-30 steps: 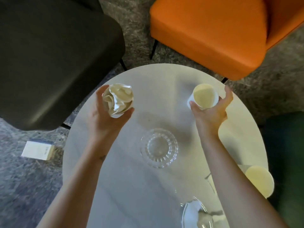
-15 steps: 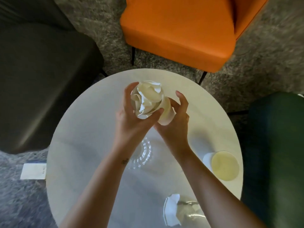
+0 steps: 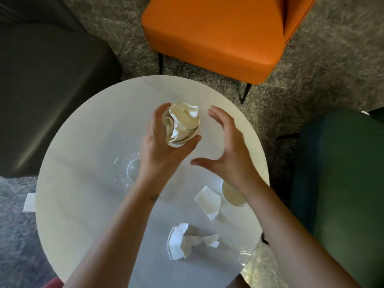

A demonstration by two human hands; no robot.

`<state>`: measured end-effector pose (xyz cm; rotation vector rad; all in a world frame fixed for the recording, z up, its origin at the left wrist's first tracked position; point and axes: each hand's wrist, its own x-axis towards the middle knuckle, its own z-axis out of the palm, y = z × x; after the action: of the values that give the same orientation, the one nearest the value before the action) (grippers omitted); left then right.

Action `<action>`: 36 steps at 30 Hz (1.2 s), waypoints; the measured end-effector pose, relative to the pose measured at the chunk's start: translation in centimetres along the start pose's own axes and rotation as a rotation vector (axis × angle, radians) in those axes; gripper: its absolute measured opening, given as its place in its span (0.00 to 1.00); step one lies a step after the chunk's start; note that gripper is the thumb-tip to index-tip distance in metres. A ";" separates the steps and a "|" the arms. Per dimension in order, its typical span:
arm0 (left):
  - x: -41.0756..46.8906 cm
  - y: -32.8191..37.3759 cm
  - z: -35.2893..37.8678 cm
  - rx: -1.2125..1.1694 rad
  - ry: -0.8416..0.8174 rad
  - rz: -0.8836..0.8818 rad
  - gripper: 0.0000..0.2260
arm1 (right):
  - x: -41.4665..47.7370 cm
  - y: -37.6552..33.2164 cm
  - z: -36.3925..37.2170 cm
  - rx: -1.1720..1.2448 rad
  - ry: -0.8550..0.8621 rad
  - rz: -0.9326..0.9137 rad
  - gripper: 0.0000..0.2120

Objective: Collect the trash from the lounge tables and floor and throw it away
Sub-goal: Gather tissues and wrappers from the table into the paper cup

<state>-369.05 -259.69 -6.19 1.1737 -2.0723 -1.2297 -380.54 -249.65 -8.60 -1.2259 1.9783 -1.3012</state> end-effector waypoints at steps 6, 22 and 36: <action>-1.2 0.6 2.3 0.034 -0.005 0.003 0.32 | -7.7 4.5 -5.2 -0.189 -0.244 0.259 0.55; -4.7 2.1 4.8 -0.084 -0.194 -0.011 0.29 | -4.9 5.8 -2.0 -0.171 0.111 0.208 0.31; -4.2 -1.6 5.5 0.151 -0.097 -0.004 0.33 | -5.5 5.2 0.0 0.014 0.030 0.289 0.35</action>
<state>-370.13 -253.91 -10.19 1.2062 -2.2694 -1.1711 -380.06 -244.04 -13.70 -0.8770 2.0719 -1.1908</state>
